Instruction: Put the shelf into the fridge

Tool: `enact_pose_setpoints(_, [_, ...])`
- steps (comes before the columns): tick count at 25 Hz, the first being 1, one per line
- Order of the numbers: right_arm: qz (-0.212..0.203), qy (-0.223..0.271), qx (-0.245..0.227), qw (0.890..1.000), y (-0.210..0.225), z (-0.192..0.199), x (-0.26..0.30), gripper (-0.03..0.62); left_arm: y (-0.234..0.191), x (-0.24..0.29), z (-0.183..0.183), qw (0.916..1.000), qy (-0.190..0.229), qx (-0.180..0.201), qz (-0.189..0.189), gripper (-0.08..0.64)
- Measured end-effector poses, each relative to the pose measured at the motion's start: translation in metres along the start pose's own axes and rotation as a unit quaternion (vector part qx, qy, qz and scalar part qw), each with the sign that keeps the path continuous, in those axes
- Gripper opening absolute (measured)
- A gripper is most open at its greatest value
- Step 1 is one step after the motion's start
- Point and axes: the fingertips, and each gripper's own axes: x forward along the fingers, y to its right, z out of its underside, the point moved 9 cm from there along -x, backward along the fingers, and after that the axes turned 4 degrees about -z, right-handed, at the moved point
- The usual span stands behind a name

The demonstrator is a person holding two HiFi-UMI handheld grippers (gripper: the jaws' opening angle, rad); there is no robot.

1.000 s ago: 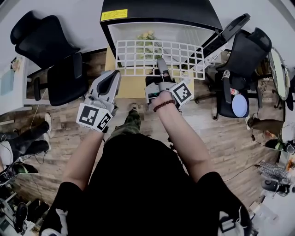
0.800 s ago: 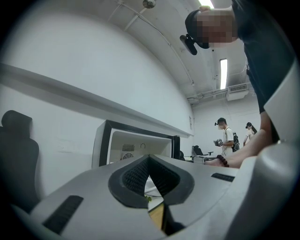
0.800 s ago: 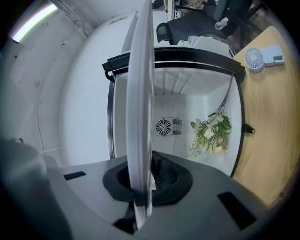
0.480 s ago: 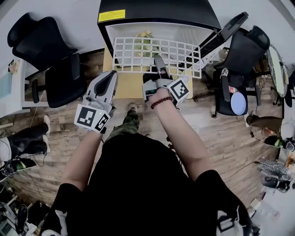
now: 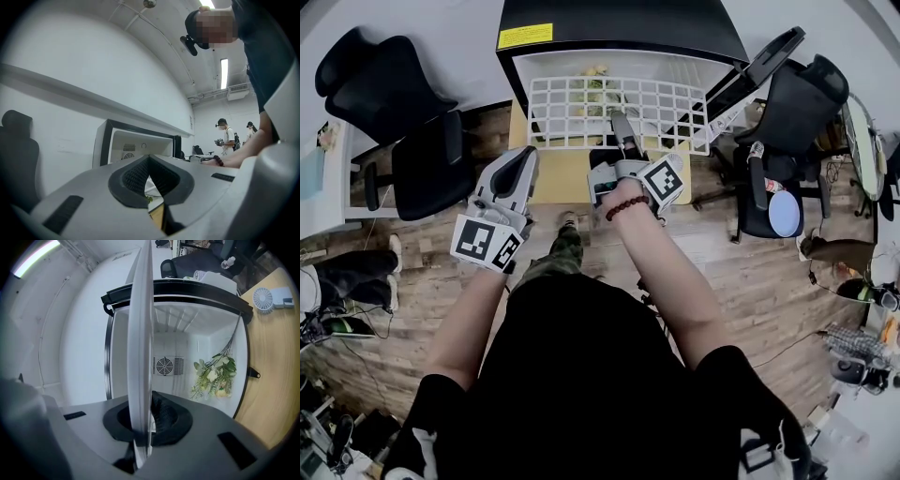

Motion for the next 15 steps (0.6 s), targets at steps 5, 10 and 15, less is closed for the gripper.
enact_pose_setpoints(5, [0.002,-0.004,0.004,1.0,0.001,-0.0034,0.0045,0.037,0.0031,0.0048,0.0,1.0,-0.002,0.0,0.001,0.018])
enact_pose_setpoints(10, [-0.002,-0.013,0.003,1.0,0.0026,-0.0051,0.0067,0.037,0.0054,0.0068,0.0019,1.0,-0.004,0.0,0.0,0.019])
enact_pose_setpoints(15, [0.008,-0.023,-0.006,1.0,0.0002,-0.006,0.008,0.037,0.0062,0.0072,0.0037,1.0,-0.007,-0.001,-0.001,0.019])
